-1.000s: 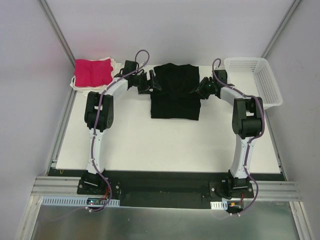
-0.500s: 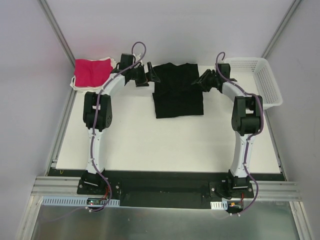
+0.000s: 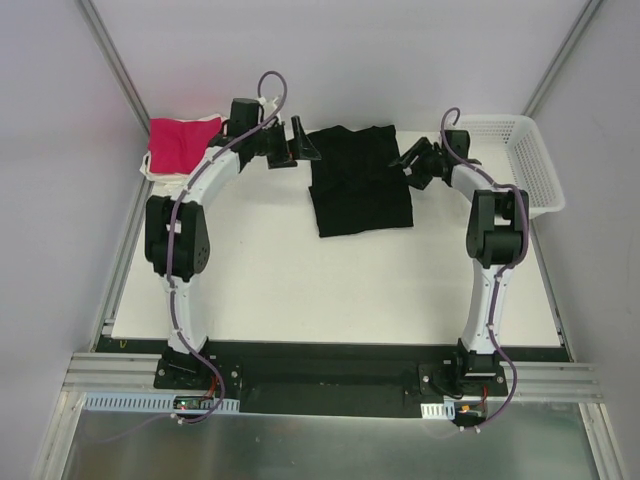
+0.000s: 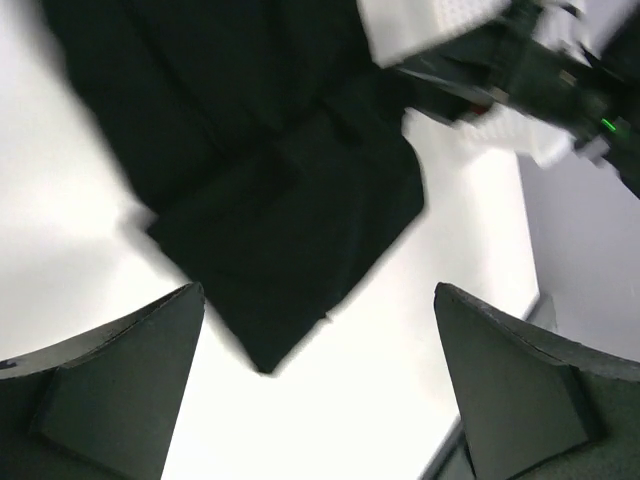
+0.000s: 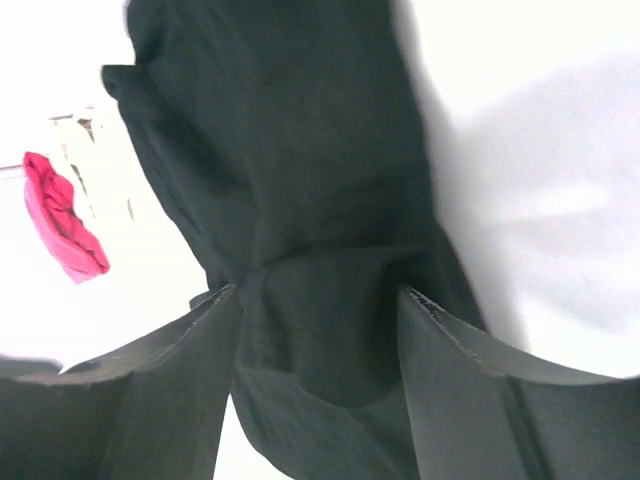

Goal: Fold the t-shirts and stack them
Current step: Fold the folded rectangular tshirt in 1/3 of the way

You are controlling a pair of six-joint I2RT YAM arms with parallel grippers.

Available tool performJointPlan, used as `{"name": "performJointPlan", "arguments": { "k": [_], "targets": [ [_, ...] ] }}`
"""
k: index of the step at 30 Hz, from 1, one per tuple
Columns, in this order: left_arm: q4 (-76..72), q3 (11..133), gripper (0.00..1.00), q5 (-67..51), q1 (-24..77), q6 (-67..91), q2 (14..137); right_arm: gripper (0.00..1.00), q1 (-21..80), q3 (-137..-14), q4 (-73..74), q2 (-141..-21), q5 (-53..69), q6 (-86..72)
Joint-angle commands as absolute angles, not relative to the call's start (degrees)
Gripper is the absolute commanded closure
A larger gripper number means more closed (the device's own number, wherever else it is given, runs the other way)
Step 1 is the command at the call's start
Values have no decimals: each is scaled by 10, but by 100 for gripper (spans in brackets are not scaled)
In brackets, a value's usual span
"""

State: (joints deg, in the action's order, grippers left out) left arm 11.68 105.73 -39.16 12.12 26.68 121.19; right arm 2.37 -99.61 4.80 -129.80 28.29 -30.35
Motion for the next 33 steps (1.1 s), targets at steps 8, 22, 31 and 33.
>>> {"name": "performJointPlan", "arguments": {
  "k": [8, 22, 31, 33],
  "targets": [
    [53, 910, 2, -413, 212, 222, 995, 69, -1, -887, 40, -1130, 279, -273],
    [37, 886, 2, -417, 211, 214, 1010, 98, 128, -720, -67, -1081, 291, -301],
    [36, 903, 2, -433, 193, 214, 1011, 99, 139, -769, -105, -1201, 314, -336],
    [37, 906, 2, -439, 182, 218, 1013, 99, 138, -764, -112, -1209, 316, -345]
  ]
}}
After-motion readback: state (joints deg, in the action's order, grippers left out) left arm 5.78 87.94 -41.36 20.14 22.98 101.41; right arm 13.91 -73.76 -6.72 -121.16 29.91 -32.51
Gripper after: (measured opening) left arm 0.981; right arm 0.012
